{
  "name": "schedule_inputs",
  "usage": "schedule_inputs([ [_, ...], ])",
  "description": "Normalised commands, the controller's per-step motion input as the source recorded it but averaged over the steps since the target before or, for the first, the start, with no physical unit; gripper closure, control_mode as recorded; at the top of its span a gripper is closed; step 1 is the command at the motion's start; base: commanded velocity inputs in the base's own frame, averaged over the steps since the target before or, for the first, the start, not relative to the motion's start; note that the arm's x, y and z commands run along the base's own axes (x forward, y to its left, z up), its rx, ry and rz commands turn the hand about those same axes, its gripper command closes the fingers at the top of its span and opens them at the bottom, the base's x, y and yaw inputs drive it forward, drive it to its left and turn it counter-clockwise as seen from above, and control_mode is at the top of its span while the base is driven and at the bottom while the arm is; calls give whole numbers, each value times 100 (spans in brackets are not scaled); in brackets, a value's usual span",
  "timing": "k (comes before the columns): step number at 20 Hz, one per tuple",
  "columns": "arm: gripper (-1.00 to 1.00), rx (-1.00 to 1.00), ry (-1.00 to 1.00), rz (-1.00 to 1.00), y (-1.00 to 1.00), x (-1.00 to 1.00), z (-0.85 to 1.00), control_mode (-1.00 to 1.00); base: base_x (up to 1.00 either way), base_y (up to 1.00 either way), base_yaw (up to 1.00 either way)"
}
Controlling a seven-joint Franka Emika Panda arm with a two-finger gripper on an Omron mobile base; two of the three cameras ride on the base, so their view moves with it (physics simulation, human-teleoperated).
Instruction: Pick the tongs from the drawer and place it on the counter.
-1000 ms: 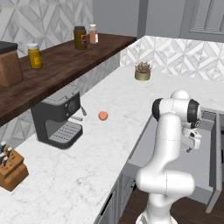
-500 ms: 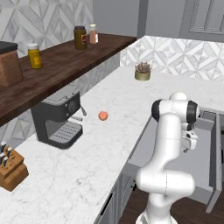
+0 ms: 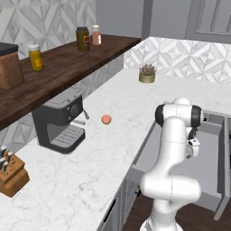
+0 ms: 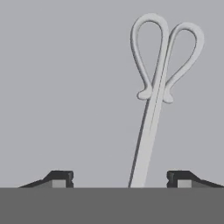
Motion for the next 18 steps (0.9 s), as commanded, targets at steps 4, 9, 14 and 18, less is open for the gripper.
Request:
schedule_inputs([
  [4, 100, -8, -5, 0, 4, 6, -43, -100, 0, 0, 0],
  [9, 100, -1, 0, 0, 1, 1, -10, -100, 0, 0, 0],
  [14, 100, 0, -4, 0, 0, -11, 0, -100, 0, 0, 0],
  [18, 100, 0, -16, 0, 0, -28, 26, -100, 0, 0, 0],
])
